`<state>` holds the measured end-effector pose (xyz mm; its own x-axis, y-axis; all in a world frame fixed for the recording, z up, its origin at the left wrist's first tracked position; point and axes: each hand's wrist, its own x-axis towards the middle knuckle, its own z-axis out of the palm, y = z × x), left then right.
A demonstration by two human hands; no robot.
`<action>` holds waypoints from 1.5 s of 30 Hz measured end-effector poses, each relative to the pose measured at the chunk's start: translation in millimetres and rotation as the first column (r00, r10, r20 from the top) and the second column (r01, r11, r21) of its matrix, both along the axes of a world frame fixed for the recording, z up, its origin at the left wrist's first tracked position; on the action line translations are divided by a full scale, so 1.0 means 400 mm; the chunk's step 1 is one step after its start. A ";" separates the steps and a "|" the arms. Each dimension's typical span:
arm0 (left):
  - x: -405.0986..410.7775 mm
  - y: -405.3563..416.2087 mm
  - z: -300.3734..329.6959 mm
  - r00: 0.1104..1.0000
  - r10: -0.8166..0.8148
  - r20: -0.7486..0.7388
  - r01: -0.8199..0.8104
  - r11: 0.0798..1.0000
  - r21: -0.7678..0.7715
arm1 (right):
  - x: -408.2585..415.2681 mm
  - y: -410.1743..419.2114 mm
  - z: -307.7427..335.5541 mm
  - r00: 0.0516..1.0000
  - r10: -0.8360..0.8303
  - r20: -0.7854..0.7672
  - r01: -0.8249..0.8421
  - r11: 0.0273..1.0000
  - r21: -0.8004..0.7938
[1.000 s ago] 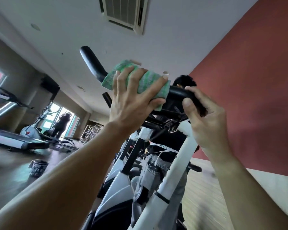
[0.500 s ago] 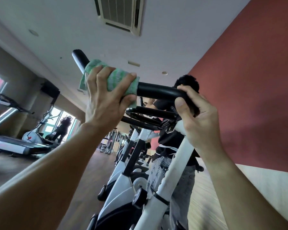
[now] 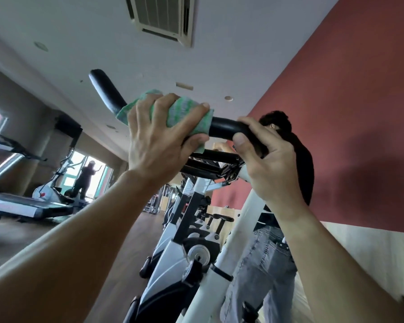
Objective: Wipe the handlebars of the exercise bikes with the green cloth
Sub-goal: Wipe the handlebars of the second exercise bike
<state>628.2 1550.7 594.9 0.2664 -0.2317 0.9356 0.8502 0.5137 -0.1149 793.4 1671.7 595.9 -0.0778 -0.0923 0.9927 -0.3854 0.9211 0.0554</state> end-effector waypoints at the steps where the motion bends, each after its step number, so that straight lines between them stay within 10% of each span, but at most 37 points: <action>1: 0.017 0.007 0.000 1.000 0.003 -0.004 -0.004 1.000 -0.013 | 0.000 0.001 0.000 1.000 0.008 0.001 -0.008 1.000 -0.002; 14: -0.009 -0.086 -0.016 0.988 0.040 0.150 -0.016 0.987 -0.157 | -0.006 0.011 0.002 0.999 0.048 0.019 -0.047 0.997 -0.059; 20: 0.127 -0.032 0.022 0.997 -0.017 -0.070 -0.007 0.947 -0.321 | 0.004 -0.003 0.001 0.998 0.047 0.039 -0.043 0.995 -0.090; 37: 0.097 -0.252 0.190 0.858 0.287 0.426 0.255 0.480 -0.839 | 0.106 -0.041 0.091 0.882 -0.048 0.469 0.125 0.983 -0.136; 45: 0.206 -0.181 0.205 0.816 0.254 0.519 0.373 0.454 -0.809 | 0.132 -0.039 0.167 0.703 -0.023 0.711 0.181 0.972 -0.147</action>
